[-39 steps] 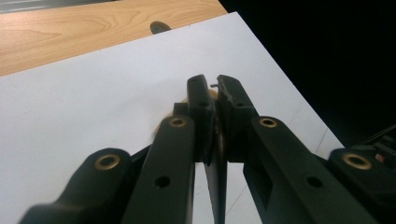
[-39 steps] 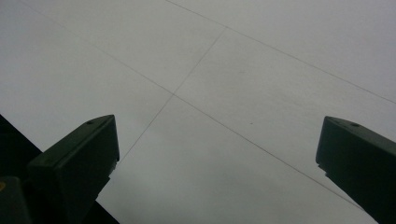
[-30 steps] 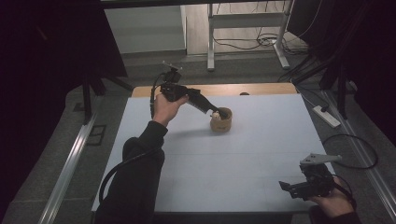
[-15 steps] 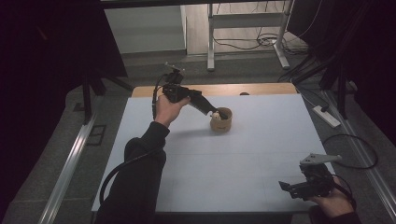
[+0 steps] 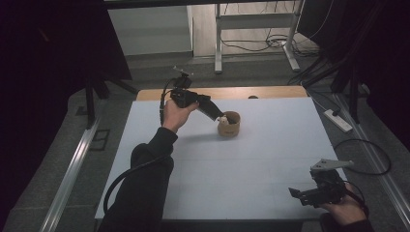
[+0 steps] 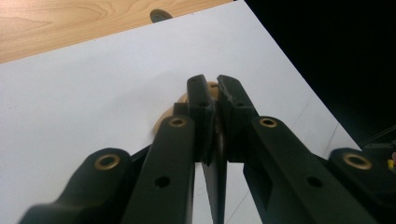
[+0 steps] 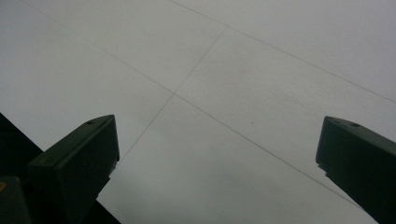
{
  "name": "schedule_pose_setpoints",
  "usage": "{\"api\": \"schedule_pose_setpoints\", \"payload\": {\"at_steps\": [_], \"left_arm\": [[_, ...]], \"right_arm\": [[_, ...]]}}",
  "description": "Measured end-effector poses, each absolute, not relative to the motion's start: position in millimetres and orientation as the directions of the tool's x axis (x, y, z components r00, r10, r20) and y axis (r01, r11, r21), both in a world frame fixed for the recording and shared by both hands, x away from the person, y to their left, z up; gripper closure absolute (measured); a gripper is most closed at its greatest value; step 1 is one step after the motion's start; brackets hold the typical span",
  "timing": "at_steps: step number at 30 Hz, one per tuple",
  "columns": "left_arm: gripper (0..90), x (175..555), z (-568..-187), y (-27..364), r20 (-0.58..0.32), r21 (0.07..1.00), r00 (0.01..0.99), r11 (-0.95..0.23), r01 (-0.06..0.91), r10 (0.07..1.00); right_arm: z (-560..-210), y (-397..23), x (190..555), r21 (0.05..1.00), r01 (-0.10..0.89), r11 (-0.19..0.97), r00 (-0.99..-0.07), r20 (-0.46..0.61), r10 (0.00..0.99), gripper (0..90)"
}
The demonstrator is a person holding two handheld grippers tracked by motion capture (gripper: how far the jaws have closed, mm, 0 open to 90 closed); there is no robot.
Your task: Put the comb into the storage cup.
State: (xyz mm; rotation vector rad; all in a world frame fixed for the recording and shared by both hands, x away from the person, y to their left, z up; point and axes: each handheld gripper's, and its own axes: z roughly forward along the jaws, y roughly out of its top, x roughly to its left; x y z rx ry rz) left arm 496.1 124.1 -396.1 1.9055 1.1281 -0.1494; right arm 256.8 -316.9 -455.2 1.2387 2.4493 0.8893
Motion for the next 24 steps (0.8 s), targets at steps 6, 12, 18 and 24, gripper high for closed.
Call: {"api": "schedule_pose_setpoints", "payload": {"at_steps": [6, 12, 18, 24], "left_arm": [[82.8, 495.7, -398.7, 123.1, -0.497, 0.631, 0.579, -0.188, 0.753, 0.646], [82.6, 495.6, -400.0, 123.9, -0.497, 0.638, 0.584, -0.186, 0.747, 0.642], [81.8, 495.2, -402.0, 124.1, -0.487, 0.653, 0.59, -0.18, 0.736, 0.644], [77.1, 495.8, -404.1, 123.8, -0.472, 0.662, 0.586, -0.174, 0.729, 0.659]], "right_arm": [[-455.2, -316.7, 256.8, 0.623, 0.639, 0.451, -0.605, 0.044, 0.795, 0.1], [-455.4, -316.6, 257.0, 0.622, 0.639, 0.452, -0.605, 0.044, 0.795, 0.1], [-455.4, -316.6, 257.0, 0.621, 0.639, 0.454, -0.606, 0.042, 0.795, 0.1], [-455.5, -316.7, 257.2, 0.62, 0.64, 0.454, -0.605, 0.043, 0.795, 0.1]]}}
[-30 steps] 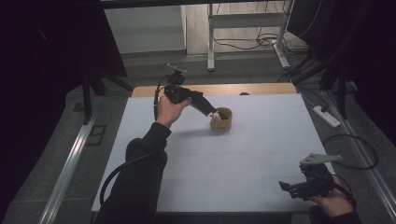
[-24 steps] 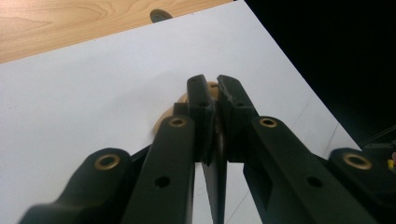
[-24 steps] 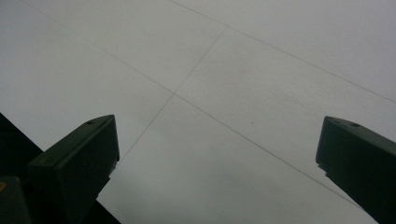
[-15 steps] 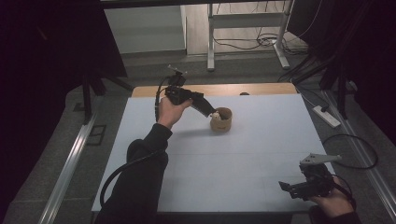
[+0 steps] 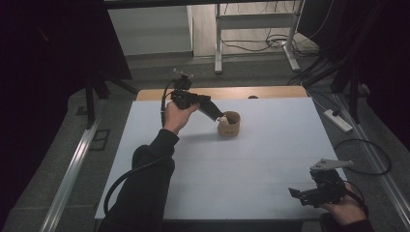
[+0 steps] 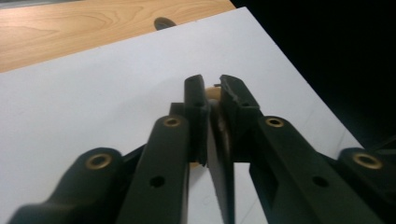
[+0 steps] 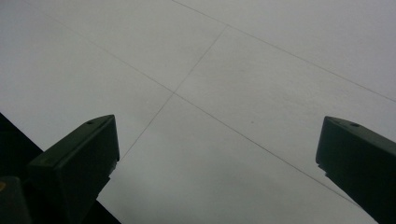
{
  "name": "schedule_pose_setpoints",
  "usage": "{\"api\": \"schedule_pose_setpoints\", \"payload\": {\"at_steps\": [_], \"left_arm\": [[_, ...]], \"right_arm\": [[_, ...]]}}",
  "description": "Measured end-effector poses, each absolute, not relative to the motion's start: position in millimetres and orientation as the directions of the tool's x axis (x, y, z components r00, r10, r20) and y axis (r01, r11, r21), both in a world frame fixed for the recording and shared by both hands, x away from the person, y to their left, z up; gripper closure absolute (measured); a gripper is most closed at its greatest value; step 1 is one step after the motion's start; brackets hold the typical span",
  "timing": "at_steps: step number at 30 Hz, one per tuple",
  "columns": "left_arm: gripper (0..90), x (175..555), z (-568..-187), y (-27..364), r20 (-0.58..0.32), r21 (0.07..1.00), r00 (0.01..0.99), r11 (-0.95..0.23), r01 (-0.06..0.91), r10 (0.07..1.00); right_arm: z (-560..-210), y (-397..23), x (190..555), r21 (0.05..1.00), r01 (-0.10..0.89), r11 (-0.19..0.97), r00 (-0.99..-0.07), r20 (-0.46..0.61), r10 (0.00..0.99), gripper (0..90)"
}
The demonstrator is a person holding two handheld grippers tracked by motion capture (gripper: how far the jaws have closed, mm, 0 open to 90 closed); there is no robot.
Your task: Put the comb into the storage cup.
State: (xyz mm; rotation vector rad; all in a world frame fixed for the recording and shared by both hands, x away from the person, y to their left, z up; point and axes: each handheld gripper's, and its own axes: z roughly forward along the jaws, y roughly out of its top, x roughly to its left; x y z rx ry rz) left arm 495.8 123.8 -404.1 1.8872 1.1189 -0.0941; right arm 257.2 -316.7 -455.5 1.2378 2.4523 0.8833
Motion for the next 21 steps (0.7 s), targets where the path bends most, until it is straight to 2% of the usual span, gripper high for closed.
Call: {"api": "schedule_pose_setpoints", "payload": {"at_steps": [6, 7, 11, 16, 18, 21], "left_arm": [[67.8, 495.0, -406.7, 123.6, -0.439, 0.681, 0.591, -0.179, 0.711, 0.677], [64.0, 494.8, -406.9, 123.6, -0.432, 0.685, 0.593, -0.181, 0.706, 0.679], [59.3, 492.9, -405.9, 122.6, -0.392, 0.71, 0.614, -0.198, 0.675, 0.686], [49.1, 490.1, -403.4, 120.0, -0.327, 0.742, 0.635, -0.226, 0.631, 0.7], [41.8, 488.6, -403.1, 118.7, -0.294, 0.755, 0.643, -0.24, 0.61, 0.707], [36.8, 487.4, -403.9, 118.0, -0.28, 0.765, 0.646, -0.242, 0.597, 0.71]], "right_arm": [[-455.6, -316.7, 257.3, 0.62, 0.641, 0.453, -0.604, 0.044, 0.795, 0.1], [-455.6, -316.7, 257.3, 0.62, 0.641, 0.453, -0.604, 0.044, 0.796, 0.1], [-455.6, -316.6, 257.4, 0.619, 0.642, 0.453, -0.604, 0.044, 0.796, 0.1], [-455.6, -316.6, 257.4, 0.619, 0.642, 0.453, -0.604, 0.044, 0.796, 0.1], [-455.6, -316.6, 257.3, 0.619, 0.641, 0.453, -0.604, 0.043, 0.796, 0.1], [-455.6, -316.6, 257.3, 0.62, 0.641, 0.452, -0.604, 0.044, 0.796, 0.0]]}}
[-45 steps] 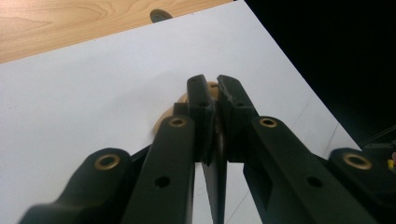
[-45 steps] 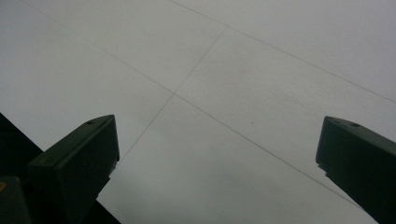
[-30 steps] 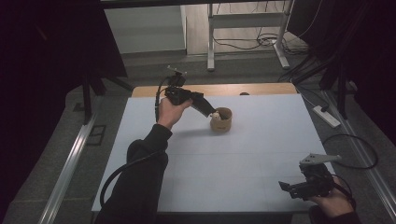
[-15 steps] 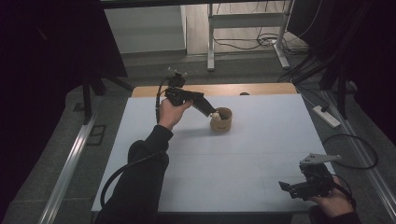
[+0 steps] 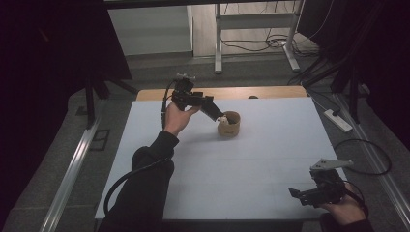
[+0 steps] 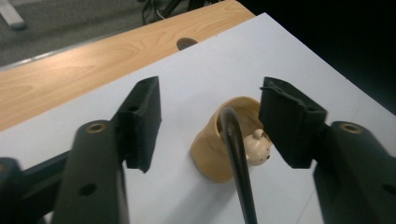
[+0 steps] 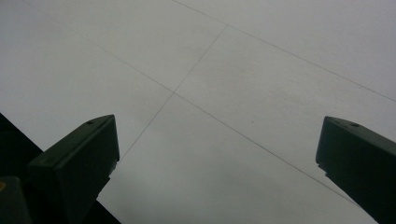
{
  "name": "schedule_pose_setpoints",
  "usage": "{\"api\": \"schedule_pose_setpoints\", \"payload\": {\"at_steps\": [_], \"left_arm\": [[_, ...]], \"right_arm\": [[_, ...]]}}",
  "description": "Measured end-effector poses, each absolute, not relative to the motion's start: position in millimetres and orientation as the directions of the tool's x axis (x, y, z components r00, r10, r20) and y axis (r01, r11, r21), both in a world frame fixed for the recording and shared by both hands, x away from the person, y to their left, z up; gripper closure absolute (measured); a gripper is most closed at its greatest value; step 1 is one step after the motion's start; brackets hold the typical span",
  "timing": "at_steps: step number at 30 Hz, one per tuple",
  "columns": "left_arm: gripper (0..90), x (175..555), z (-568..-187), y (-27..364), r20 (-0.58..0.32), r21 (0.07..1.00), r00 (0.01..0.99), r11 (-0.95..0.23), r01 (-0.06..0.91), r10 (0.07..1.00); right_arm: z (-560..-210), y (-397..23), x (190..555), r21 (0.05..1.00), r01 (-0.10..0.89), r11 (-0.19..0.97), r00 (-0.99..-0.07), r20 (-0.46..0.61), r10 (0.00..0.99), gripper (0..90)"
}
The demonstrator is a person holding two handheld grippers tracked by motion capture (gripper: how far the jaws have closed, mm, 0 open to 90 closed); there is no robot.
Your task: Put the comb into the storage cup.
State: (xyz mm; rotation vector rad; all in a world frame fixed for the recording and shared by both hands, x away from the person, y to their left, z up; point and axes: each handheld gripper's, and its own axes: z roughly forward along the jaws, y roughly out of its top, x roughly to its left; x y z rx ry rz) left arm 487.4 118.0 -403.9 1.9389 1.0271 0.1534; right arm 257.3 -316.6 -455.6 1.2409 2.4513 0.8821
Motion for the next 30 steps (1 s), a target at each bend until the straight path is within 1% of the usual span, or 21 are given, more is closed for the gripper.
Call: {"api": "schedule_pose_setpoints", "payload": {"at_steps": [1, 4, 5, 6, 7, 8, 11, 12, 13, 16, 18, 26, 30], "left_arm": [[36.8, 487.0, -404.4, 117.7, -0.273, 0.767, 0.648, -0.245, 0.592, 0.711], [29.4, 485.7, -406.1, 116.8, -0.247, 0.777, 0.651, -0.255, 0.576, 0.718], [29.4, 485.4, -406.4, 116.6, -0.238, 0.78, 0.653, -0.259, 0.57, 0.719], [25.1, 485.0, -406.5, 116.3, -0.23, 0.784, 0.655, -0.261, 0.563, 0.72], [25.1, 484.6, -406.6, 116.0, -0.221, 0.789, 0.657, -0.264, 0.554, 0.72], [23.3, 484.0, -406.4, 115.6, -0.212, 0.794, 0.66, -0.267, 0.547, 0.721], [15.6, 481.8, -405.6, 114.0, -0.179, 0.801, 0.663, -0.283, 0.527, 0.727], [10.9, 480.9, -405.8, 113.5, -0.169, 0.804, 0.663, -0.288, 0.521, 0.729], [10.9, 479.9, -406.4, 112.6, -0.164, 0.807, 0.662, -0.286, 0.517, 0.732], [5.9, 477.3, -408.2, 110.3, -0.132, 0.804, 0.666, -0.314, 0.506, 0.735], [3.9, 474.9, -408.9, 109.2, -0.105, 0.806, 0.666, -0.329, 0.492, 0.738], [0.2, 467.2, -417.8, 112.8, -0.094, 0.827, 0.676, -0.32, 0.462, 0.731], [0.0, 464.7, -418.8, 115.0, -0.092, 0.837, 0.678, -0.312, 0.449, 0.73]], "right_arm": [[-455.6, -316.6, 257.3, 0.62, 0.641, 0.452, -0.604, 0.044, 0.796, 0.0], [-455.5, -316.8, 257.4, 0.62, 0.642, 0.451, -0.603, 0.044, 0.797, 0.0], [-455.5, -316.8, 257.4, 0.62, 0.642, 0.451, -0.603, 0.044, 0.797, 0.0], [-455.5, -316.9, 257.4, 0.621, 0.641, 0.45, -0.603, 0.045, 0.797, 0.0], [-455.5, -316.9, 257.4, 0.621, 0.641, 0.45, -0.603, 0.045, 0.797, 0.0], [-455.4, -316.9, 257.3, 0.621, 0.642, 0.449, -0.602, 0.046, 0.797, 0.0], [-455.3, -317.0, 257.2, 0.623, 0.641, 0.448, -0.602, 0.046, 0.797, 0.0], [-455.3, -317.0, 257.1, 0.623, 0.641, 0.449, -0.602, 0.045, 0.798, 0.0], [-455.3, -317.0, 257.1, 0.623, 0.641, 0.449, -0.602, 0.045, 0.798, 0.0], [-455.3, -316.9, 257.0, 0.623, 0.641, 0.449, -0.602, 0.044, 0.798, 0.0], [-455.3, -316.8, 256.9, 0.623, 0.64, 0.45, -0.601, 0.043, 0.798, 0.0], [-455.2, -316.7, 256.7, 0.623, 0.639, 0.45, -0.602, 0.041, 0.797, 0.0], [-455.2, -316.5, 256.6, 0.624, 0.638, 0.451, -0.603, 0.04, 0.797, 0.0]]}}
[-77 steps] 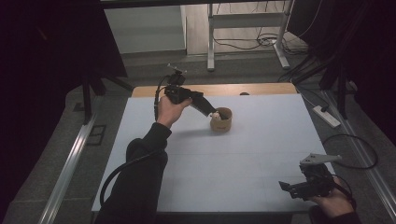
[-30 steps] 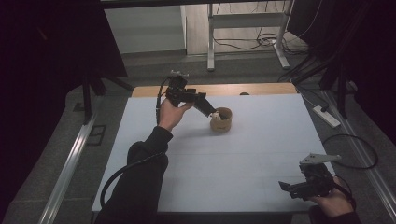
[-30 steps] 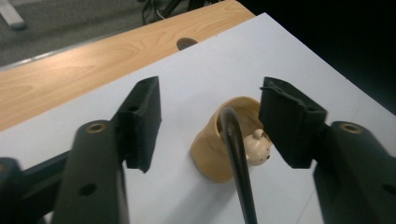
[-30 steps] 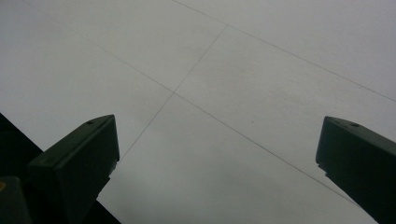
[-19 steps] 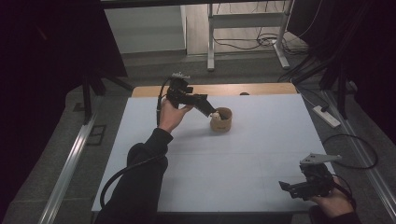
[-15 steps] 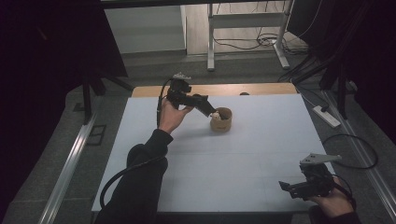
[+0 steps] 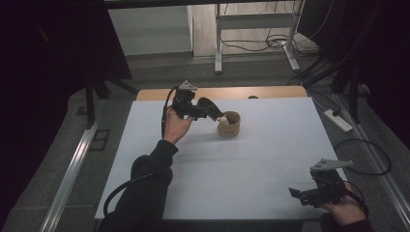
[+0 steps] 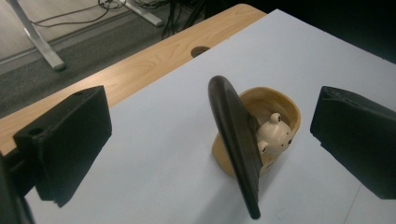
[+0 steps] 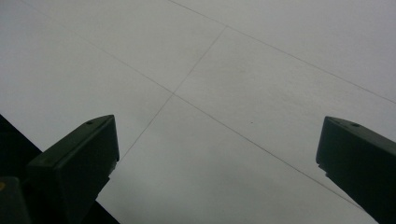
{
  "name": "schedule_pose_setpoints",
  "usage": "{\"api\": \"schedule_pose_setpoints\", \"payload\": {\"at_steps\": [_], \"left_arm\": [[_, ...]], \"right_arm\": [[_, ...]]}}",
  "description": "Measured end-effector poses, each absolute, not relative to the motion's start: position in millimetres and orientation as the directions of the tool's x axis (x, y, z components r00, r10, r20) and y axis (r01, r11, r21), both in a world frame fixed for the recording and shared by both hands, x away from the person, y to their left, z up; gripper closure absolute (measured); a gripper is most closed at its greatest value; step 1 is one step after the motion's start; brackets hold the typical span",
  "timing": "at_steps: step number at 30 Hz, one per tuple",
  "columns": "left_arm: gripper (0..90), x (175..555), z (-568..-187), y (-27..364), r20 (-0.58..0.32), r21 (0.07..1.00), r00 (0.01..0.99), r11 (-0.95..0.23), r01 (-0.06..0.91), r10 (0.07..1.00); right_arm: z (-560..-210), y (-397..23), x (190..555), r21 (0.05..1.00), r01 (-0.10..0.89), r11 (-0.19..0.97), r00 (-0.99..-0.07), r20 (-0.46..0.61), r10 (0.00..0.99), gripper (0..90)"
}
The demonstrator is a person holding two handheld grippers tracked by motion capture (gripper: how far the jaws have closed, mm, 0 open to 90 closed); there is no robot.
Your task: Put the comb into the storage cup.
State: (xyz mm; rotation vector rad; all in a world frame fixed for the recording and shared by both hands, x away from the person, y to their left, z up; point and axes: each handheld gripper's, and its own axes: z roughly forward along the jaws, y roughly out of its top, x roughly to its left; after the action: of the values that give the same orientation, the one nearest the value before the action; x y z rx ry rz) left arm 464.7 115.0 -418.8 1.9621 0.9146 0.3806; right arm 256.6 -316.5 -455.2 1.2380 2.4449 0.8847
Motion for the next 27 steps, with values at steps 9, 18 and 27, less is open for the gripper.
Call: {"api": "schedule_pose_setpoints", "payload": {"at_steps": [9, 18, 27], "left_arm": [[0.0, 460.0, -417.0, 120.9, -0.103, 0.848, 0.691, -0.3, 0.437, 0.716], [0.0, 456.1, -419.7, 125.4, -0.092, 0.844, 0.698, -0.317, 0.433, 0.71], [0.0, 452.2, -423.6, 130.7, -0.132, 0.844, 0.704, -0.294, 0.449, 0.698]], "right_arm": [[-454.9, -316.8, 256.2, 0.629, 0.634, 0.45, -0.603, 0.037, 0.797, 0.0], [-455.0, -316.6, 256.2, 0.628, 0.634, 0.451, -0.602, 0.035, 0.797, 0.0], [-455.1, -316.2, 256.3, 0.626, 0.635, 0.454, -0.604, 0.035, 0.796, 0.0]]}}
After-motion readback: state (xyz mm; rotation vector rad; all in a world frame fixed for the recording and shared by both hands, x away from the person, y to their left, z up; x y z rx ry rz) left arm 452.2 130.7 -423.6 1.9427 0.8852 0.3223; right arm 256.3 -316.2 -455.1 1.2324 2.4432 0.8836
